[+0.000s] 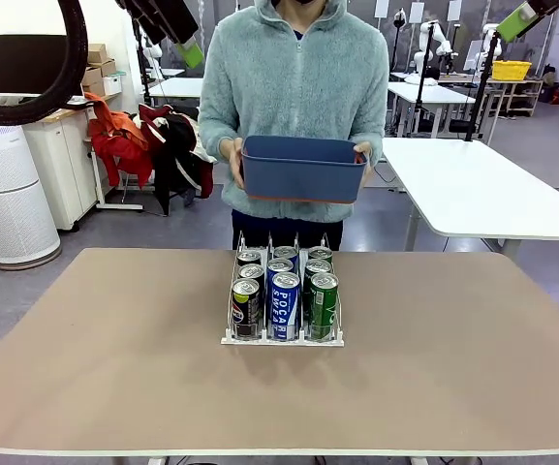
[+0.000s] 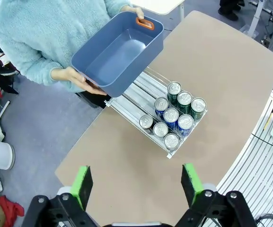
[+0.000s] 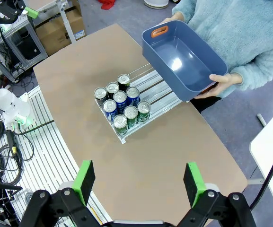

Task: Fill the beverage cans into the dispenser.
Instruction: Place the picked Ionic drink in the line of the Automatic Can Dispenser with the same cans.

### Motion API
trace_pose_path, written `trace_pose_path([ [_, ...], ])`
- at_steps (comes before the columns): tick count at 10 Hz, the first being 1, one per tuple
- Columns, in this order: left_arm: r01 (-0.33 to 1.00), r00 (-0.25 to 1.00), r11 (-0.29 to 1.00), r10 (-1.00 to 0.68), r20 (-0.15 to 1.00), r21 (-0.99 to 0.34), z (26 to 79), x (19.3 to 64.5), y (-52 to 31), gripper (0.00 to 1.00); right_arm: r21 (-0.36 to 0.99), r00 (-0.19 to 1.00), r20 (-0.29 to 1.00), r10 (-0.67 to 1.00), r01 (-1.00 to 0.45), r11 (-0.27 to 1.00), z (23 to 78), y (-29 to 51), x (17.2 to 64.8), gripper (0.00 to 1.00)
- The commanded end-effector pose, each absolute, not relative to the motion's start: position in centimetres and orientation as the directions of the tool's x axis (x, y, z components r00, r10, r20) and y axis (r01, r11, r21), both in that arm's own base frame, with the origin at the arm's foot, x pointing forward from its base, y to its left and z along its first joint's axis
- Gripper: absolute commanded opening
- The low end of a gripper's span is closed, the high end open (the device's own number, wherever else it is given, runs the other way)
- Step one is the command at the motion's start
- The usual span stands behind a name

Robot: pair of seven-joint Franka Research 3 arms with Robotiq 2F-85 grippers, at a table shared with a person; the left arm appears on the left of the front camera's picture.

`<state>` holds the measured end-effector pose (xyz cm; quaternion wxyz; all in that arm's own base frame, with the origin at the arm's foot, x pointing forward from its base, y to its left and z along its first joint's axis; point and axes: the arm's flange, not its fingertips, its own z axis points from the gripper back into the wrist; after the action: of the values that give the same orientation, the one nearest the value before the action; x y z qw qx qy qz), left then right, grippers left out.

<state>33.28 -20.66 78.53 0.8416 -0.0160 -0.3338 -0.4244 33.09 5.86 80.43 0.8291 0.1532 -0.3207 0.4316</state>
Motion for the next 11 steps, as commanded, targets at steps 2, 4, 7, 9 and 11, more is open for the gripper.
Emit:
trace_pose_path([
  [2,0.725,0.417,0.639,-0.704,0.575,0.256,78.5,33.3,-20.7,1.0,-0.02,0.428,0.663,0.614,-0.81,0.586,80.1,6.0,32.8,1.0],
  [4,0.717,0.415,0.646,-0.698,0.583,0.263,78.9,33.3,-20.5,1.0,-0.02,0.428,0.663,0.614,-0.81,0.586,80.1,6.0,32.8,1.0],
  [7,0.712,0.391,0.64,-0.703,0.594,0.289,80.0,32.8,-20.7,1.0,-0.02,0.428,0.663,0.614,-0.81,0.586,80.1,6.0,32.8,1.0],
  [9,0.707,0.386,0.641,-0.704,0.596,0.299,80.5,32.7,-20.7,1.0,-0.02,0.428,0.663,0.614,-0.81,0.586,80.1,6.0,32.8,1.0],
  [11,0.72,0.395,0.638,-0.701,0.594,0.275,79.8,33.0,-20.5,1.0,-0.02,0.428,0.663,0.614,-0.81,0.586,80.1,6.0,32.8,1.0],
])
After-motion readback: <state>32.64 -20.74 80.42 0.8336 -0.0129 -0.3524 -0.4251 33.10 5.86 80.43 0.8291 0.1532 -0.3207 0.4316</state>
